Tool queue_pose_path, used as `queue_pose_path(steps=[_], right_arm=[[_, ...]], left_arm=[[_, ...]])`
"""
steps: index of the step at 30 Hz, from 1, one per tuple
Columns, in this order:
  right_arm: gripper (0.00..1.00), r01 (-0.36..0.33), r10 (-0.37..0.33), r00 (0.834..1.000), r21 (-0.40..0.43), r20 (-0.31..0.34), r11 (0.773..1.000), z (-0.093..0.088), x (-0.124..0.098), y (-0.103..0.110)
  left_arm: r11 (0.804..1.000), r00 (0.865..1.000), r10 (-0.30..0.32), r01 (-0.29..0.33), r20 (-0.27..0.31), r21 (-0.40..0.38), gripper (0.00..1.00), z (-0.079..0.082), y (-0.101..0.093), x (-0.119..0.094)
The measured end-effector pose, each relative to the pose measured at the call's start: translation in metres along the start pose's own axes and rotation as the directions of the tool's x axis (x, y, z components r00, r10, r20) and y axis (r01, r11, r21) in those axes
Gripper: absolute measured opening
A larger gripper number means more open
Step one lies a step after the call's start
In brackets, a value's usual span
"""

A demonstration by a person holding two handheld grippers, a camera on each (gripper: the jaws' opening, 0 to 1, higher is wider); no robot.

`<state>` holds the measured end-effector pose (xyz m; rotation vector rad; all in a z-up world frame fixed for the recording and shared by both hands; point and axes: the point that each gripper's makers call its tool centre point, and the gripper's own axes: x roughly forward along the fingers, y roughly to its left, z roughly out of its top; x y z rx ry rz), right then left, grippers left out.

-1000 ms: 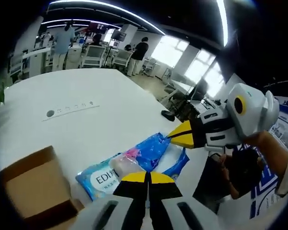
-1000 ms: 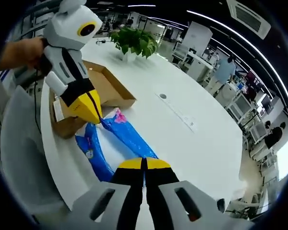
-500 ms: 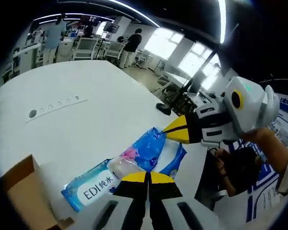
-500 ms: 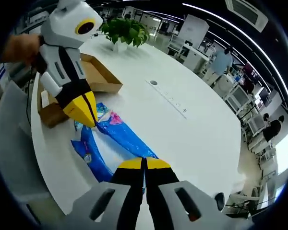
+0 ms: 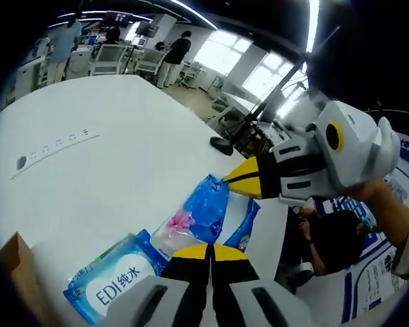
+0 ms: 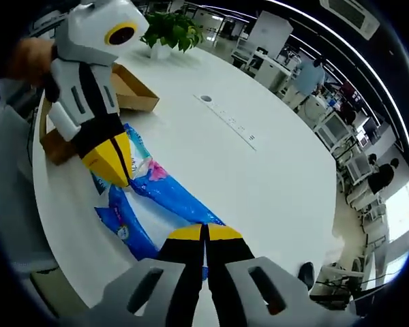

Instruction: Operate the shoe box by opening the lid, removing the specified soft item, and placing it in the target area until the item is outside and the box remains undamaged.

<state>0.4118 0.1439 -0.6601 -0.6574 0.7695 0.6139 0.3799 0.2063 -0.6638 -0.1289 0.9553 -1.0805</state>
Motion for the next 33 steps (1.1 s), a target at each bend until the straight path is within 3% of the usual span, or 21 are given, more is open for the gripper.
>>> queue_pose_path(steps=[19,33], right_arm=[[0.00,0.030,-0.028,0.997,0.020,-0.075,0.999,-0.043,0.022,-0.015],[0.00,-0.010,0.006,0.992,-0.033,-0.129,0.999,-0.057,0.046,0.000]], left_arm=[[1.000,0.998,-0.017,0.017,-0.062,0.004,0.00,-0.008,0.011,0.051],[1.000,0.993,0.029,-0.029,-0.116,0.006,0.00,-0.029,0.033,0.067]])
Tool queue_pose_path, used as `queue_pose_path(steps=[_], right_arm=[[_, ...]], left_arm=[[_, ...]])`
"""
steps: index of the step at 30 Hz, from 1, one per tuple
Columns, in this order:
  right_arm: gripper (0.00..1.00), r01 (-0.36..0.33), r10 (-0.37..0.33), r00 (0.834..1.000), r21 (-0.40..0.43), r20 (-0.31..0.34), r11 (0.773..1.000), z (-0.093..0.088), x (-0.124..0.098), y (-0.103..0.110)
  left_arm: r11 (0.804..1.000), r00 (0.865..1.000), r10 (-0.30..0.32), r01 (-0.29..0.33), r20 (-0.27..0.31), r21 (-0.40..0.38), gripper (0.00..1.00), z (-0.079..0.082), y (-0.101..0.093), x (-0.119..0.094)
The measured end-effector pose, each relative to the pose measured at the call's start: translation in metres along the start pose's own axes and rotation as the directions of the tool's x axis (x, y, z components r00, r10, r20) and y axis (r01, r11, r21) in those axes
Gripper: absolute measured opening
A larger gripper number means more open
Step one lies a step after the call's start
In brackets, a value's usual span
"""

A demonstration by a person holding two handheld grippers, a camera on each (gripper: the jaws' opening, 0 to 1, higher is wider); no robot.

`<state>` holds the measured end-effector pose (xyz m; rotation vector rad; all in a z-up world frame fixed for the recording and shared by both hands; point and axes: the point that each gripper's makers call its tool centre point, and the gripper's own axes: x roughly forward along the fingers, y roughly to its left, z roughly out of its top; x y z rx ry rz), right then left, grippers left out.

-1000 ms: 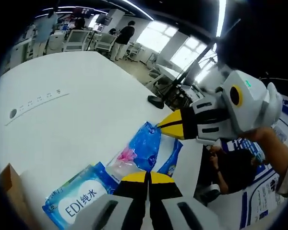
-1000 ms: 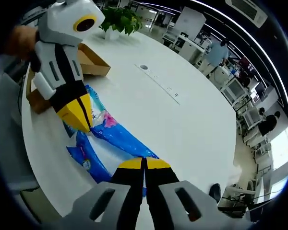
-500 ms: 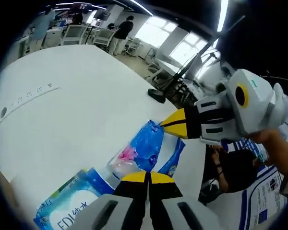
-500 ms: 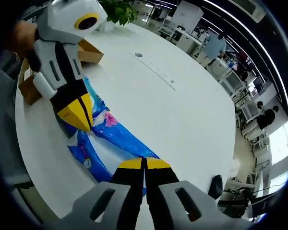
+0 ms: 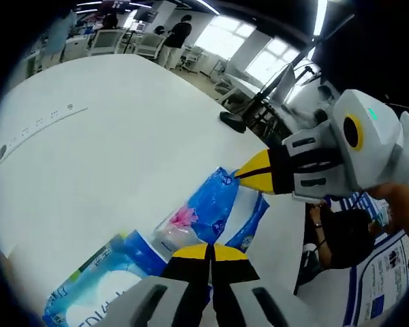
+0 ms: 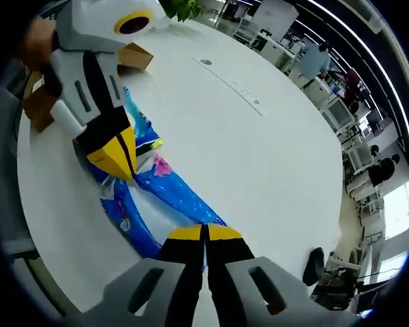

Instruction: Operate the shoe box by opening the lid, removing the specified soft item, and placing it in the target area until the item is outside and the box remains undamaged.

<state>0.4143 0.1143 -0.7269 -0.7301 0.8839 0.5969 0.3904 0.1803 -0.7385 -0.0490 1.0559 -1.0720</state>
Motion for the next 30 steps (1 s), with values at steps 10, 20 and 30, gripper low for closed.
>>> queue_pose_path(steps=[10,20,30], right_arm=[[0.00,0.001,-0.001,1.000,-0.025,-0.018,1.000,-0.005,0.009,-0.001],[0.00,0.023,-0.023,1.000,-0.044,-0.005,0.999,0.002,0.012,-0.007],[0.00,0.019,-0.021,0.999,-0.082,-0.027,0.996,-0.002,0.007,-0.004]], left_arm=[[1.000,1.000,0.008,-0.008,0.008,-0.026,0.00,0.005,0.008,0.000],[0.999,1.000,0.023,-0.023,0.011,-0.024,0.00,0.008,0.010,-0.001],[0.999,0.999,0.036,-0.036,0.012,0.014,0.10,0.009,0.008,-0.011]])
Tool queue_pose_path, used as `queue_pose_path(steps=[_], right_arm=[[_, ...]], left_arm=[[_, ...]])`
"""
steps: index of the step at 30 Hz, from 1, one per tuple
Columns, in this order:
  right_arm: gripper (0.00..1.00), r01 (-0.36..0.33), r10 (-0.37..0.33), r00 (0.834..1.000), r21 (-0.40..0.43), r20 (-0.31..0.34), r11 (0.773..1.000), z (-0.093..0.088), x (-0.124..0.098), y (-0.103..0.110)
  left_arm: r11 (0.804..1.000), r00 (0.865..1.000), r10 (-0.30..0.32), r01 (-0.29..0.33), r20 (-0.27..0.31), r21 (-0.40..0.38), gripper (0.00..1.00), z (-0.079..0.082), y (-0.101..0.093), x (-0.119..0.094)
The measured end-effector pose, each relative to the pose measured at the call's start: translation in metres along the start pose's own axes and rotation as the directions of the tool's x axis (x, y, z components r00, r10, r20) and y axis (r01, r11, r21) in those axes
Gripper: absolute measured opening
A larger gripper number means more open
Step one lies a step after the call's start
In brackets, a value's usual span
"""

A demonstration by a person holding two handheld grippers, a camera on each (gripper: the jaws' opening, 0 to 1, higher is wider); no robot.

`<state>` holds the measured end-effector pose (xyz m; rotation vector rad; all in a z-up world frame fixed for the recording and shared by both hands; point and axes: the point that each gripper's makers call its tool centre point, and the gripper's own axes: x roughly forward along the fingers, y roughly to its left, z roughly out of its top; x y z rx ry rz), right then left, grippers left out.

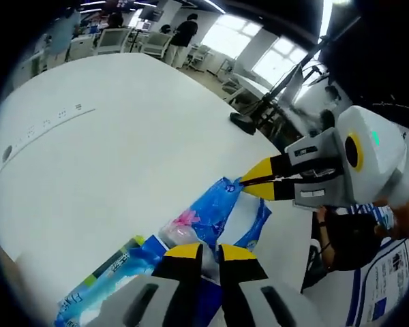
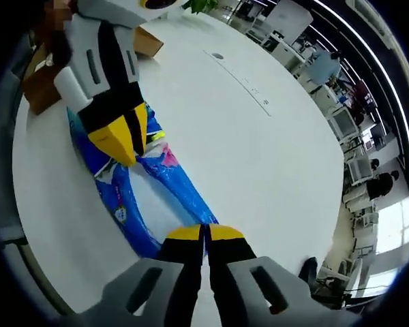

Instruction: Operate the shoe box by opening the lid, removing the specified soft item, and placing it in the target area until the item is outside and the box remains undamaged.

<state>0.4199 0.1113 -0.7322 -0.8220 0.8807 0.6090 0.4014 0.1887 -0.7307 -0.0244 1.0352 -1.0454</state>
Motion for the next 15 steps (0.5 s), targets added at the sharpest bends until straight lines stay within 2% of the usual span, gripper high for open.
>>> queue_pose_path(steps=[6,11,15], right_arm=[[0.04,0.018,-0.018,1.000,0.008,0.016,1.000,0.004,-0.010,-0.002],[0.13,0.023,-0.024,0.999,0.031,0.041,0.999,0.009,-0.018,0.001],[0.17,0.018,-0.019,0.999,0.029,0.045,0.999,0.011,-0.024,0.007]], left_arm=[[1.000,1.000,0.000,0.000,0.018,0.020,0.12,0.003,-0.005,-0.013],[0.998,1.000,0.004,-0.006,0.027,0.065,0.17,0.001,-0.011,-0.028],[0.994,0.999,0.009,-0.013,0.043,0.107,0.22,0.001,-0.018,-0.045]])
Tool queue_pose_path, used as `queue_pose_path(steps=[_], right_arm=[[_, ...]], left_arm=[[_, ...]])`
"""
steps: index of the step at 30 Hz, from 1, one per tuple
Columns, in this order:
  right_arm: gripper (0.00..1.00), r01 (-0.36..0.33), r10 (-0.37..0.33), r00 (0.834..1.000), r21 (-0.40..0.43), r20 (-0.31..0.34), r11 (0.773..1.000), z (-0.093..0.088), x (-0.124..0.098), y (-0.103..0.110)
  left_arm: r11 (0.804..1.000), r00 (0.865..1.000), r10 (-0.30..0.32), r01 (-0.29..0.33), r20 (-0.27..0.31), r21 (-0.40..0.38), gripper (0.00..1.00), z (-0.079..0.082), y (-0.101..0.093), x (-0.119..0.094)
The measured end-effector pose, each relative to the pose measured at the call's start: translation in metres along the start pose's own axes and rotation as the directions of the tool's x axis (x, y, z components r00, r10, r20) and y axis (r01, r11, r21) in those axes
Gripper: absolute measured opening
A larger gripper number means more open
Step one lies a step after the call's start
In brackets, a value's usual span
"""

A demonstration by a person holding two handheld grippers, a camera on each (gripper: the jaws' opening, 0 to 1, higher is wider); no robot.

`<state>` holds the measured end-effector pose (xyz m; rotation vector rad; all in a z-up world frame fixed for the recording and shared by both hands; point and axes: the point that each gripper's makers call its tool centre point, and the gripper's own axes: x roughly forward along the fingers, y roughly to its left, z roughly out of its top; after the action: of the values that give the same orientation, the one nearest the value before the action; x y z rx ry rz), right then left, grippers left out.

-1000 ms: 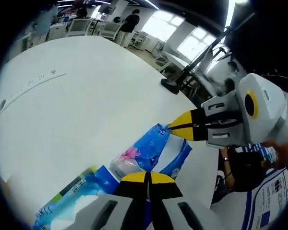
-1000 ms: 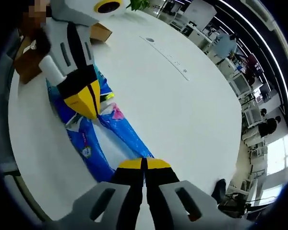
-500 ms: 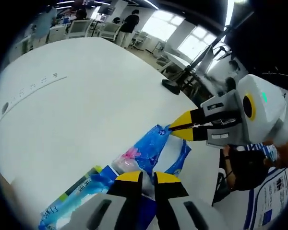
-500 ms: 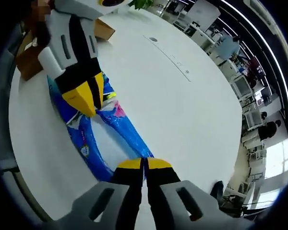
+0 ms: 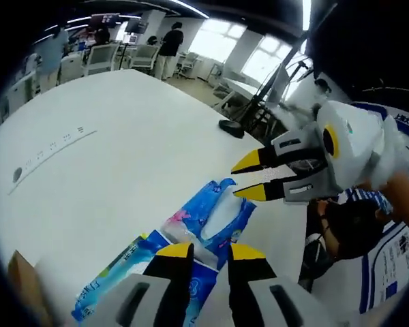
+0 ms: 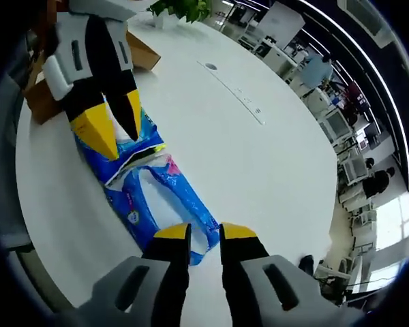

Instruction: Operate the shoe box by opening the lid, removing the specified soft item, and placing it in the target area until the item is outside and the box remains undamaged.

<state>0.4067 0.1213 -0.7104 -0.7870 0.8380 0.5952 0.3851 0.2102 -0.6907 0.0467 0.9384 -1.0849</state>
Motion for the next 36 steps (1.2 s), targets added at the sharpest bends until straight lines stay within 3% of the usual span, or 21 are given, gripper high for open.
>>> queue_pose_path(steps=[4,9,16,26,36], right_arm=[[0.26,-0.004,0.004,1.000,0.012,0.015,1.000,0.005,-0.007,0.006],[0.31,-0.017,0.017,0.999,0.014,0.030,1.000,0.012,-0.018,0.011],[0.39,-0.066,0.064,0.996,0.036,0.064,0.997,0.021,-0.041,0.018],[0.50,-0.127,0.123,0.986,0.027,0.114,0.992,0.045,-0.062,0.032],[0.58,-0.218,0.212,0.963,0.014,0.165,0.976,0.076,-0.078,0.055]], left_arm=[[0.997,1.000,0.021,-0.022,0.016,0.071,0.28,-0.001,-0.005,-0.018],[0.991,0.999,0.033,-0.033,0.005,0.129,0.31,-0.009,-0.011,-0.037],[0.978,0.997,0.072,-0.078,0.036,0.194,0.39,-0.016,-0.013,-0.070],[0.975,0.991,0.117,-0.128,0.070,0.183,0.49,-0.033,0.002,-0.129],[0.965,0.970,0.187,-0.210,0.153,0.155,0.58,-0.043,0.024,-0.191]])
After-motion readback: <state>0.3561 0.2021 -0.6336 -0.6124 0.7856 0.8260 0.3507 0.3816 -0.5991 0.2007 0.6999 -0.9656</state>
